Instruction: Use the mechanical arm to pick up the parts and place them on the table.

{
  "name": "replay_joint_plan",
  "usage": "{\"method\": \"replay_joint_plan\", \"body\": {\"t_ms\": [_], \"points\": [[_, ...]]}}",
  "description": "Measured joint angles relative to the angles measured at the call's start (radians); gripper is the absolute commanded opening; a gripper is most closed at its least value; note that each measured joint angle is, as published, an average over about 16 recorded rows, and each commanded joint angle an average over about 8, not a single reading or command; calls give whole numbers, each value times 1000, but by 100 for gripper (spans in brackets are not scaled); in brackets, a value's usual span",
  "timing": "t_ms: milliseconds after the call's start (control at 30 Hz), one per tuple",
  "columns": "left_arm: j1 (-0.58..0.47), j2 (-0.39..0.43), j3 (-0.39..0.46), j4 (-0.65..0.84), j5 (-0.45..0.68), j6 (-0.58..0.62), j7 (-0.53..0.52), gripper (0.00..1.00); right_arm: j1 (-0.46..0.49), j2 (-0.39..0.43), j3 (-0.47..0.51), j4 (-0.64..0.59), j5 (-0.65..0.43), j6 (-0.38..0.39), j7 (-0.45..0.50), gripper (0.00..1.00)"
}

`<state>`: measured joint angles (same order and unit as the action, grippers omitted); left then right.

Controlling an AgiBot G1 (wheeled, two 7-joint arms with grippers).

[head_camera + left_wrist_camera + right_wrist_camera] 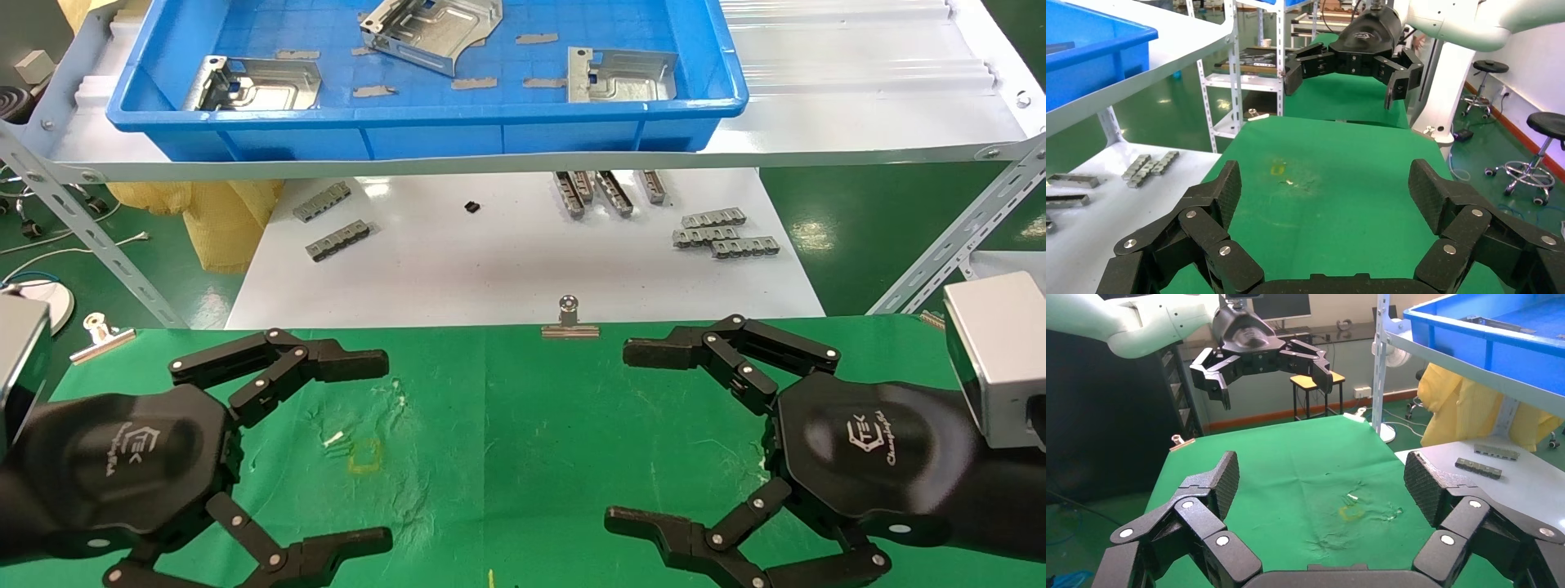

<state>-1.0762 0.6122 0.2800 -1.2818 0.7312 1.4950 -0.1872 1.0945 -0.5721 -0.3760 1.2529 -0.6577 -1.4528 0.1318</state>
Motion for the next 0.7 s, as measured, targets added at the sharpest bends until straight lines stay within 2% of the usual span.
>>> {"method": "replay_joint_plan", "body": {"t_ms": [400, 667, 700], "points": [[0, 0, 0, 0, 0, 0, 0, 100, 0, 0, 0, 0, 0, 0, 0, 100], [0, 0, 0, 0, 0, 0, 0, 100, 0, 0, 0, 0, 0, 0, 0, 0], [0, 0, 0, 0, 0, 0, 0, 100, 0, 0, 0, 0, 0, 0, 0, 0]]}}
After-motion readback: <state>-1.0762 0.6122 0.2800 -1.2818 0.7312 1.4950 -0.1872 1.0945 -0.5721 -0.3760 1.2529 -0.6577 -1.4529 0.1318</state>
